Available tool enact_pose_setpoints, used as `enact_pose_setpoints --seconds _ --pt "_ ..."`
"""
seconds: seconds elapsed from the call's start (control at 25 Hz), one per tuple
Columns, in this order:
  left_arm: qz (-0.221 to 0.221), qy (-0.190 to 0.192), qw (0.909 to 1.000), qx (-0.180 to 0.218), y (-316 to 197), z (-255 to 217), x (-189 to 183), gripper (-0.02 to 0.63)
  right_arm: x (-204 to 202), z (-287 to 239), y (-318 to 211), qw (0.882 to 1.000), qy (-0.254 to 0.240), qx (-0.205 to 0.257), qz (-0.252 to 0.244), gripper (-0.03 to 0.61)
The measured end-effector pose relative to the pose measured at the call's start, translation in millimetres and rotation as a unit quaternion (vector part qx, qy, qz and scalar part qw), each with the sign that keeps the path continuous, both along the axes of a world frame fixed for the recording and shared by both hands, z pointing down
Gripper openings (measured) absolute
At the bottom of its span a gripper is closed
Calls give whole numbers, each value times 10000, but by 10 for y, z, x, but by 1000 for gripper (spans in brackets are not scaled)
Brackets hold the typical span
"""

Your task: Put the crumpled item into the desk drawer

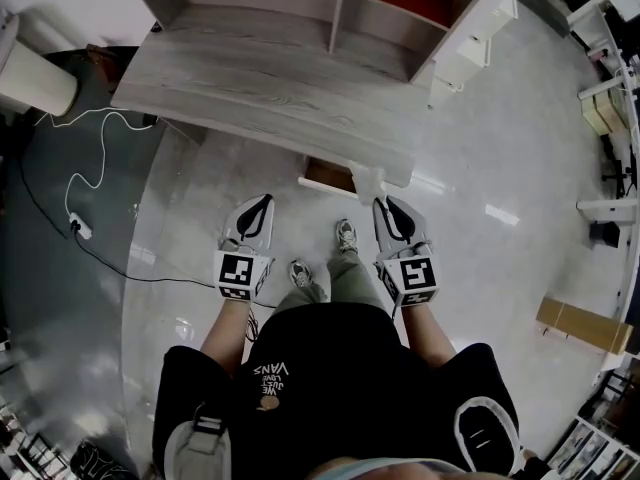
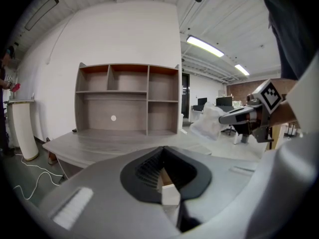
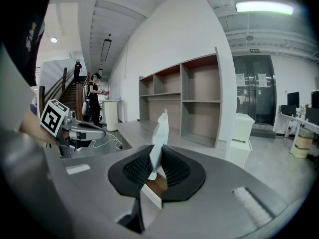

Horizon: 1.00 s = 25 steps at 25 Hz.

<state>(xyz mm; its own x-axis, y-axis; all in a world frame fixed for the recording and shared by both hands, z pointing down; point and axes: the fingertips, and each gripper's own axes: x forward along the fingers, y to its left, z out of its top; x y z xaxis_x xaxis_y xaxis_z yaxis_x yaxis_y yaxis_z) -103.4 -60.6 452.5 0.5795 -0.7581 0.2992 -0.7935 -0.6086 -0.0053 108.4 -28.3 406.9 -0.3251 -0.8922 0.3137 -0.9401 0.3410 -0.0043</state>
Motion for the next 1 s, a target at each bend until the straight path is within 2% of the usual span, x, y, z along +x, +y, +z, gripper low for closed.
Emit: enact_pose_setpoints --seconds 0.28,0.6,0.84,1.0 --pt "64 -46 9999 -141 -240 269 155 51 4 237 -245 9995 124 -161 -253 41" --pt "113 -149 9994 -282 -411 683 138 51 -113 489 -497 9972 402 -257 -577 41" --pt "203 -222 9990 -331 -430 951 169 52 -179 668 -543 9958 478 -270 -732 41" --pt "256 -277 9985 -395 -418 1131 147 52 -273 826 -490 9935 561 -506 -853 41"
